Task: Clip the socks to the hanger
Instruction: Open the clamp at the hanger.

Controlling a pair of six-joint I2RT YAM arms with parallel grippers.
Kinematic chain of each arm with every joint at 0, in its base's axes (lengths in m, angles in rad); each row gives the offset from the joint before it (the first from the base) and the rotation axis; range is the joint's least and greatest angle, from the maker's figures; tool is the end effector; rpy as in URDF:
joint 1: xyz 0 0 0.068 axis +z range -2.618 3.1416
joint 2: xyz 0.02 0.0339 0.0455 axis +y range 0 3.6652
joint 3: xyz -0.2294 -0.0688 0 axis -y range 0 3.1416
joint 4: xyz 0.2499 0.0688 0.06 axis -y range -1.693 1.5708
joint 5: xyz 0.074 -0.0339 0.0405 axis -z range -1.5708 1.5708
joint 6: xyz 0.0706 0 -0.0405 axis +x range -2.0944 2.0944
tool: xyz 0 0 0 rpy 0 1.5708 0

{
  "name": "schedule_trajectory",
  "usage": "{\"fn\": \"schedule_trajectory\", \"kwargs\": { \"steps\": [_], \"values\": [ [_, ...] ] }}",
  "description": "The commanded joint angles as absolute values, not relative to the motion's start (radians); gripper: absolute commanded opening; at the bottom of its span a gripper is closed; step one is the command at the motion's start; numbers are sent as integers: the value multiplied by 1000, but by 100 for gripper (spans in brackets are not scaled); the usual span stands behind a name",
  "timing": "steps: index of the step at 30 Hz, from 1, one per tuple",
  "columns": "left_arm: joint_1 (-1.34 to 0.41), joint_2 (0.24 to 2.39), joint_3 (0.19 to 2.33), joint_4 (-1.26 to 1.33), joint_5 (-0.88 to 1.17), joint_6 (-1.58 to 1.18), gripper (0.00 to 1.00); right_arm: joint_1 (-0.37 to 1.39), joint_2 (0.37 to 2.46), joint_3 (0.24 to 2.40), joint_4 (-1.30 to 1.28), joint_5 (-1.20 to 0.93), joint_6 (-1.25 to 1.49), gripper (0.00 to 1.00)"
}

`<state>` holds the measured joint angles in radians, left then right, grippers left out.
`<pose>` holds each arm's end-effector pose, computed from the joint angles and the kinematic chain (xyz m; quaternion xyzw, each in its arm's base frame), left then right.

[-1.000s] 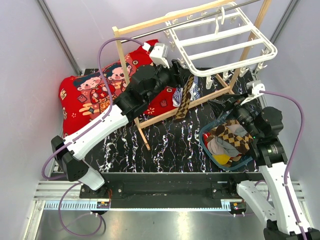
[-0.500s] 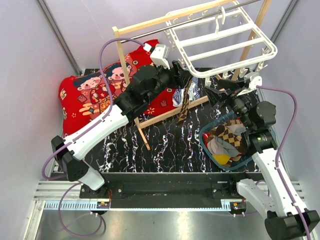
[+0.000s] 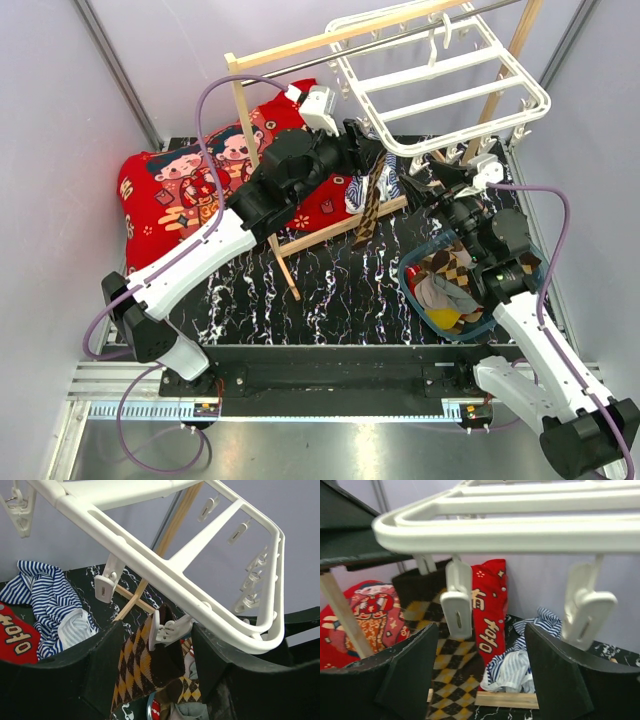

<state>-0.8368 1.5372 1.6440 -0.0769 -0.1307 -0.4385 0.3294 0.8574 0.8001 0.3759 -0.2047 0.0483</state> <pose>0.2736 -0.2896 0.4334 0.0916 0.6905 -0.3897 0.6024 0.2402 0.0973 0.3774 -0.1636 0.5656 0.2101 0.7805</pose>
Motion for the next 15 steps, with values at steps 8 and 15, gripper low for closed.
{"fn": "schedule_trajectory", "kwargs": {
  "steps": [8, 15],
  "values": [
    [-831, 1543, 1726, -72, -115, -457, 60, 345, 882, 746, 567, -94, 38, 63],
    [-831, 1555, 1750, -92, -103, -463, 60, 345, 885, 753, 609, -129, 71, 64]
  ]
}}
